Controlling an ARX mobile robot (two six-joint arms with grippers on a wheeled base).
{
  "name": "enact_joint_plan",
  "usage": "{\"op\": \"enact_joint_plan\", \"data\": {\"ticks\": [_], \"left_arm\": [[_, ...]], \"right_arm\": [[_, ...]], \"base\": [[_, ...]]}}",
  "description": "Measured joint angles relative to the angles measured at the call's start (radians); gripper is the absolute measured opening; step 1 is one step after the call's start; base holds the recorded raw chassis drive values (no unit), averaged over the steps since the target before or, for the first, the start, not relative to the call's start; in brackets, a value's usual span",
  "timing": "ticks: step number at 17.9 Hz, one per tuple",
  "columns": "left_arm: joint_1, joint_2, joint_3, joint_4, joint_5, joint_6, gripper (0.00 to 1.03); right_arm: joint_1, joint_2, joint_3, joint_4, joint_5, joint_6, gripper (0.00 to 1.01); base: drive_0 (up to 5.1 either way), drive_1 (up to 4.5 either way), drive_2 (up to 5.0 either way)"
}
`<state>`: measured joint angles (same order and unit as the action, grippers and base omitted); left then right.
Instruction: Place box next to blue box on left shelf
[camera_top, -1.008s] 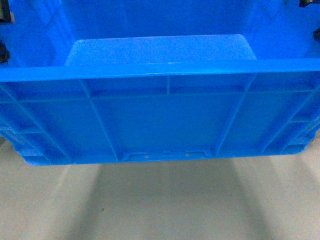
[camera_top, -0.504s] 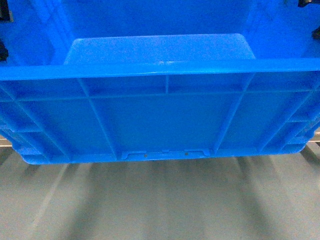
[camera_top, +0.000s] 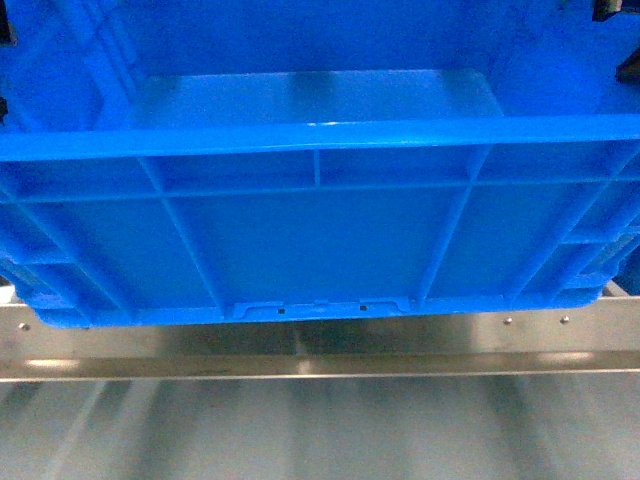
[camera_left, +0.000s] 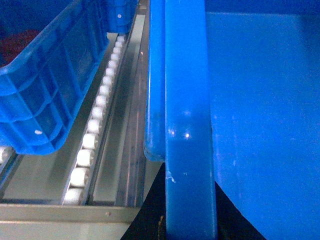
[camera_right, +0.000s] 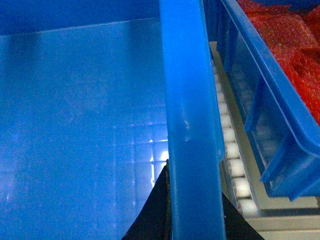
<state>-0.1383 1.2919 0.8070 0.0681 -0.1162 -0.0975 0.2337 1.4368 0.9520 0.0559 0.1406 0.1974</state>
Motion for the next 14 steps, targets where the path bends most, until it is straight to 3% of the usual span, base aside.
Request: {"op": "enact_joint_plan", "data": {"ticks": [14], "left_arm": [[0.0, 0.005, 0.0, 0.003, 0.0, 0.0, 0.06]], "right_arm": [[0.0, 0.0, 0.0, 0.0, 0.0, -0.006, 0.09]], "base": [[0.0, 4.31, -4.4]]}}
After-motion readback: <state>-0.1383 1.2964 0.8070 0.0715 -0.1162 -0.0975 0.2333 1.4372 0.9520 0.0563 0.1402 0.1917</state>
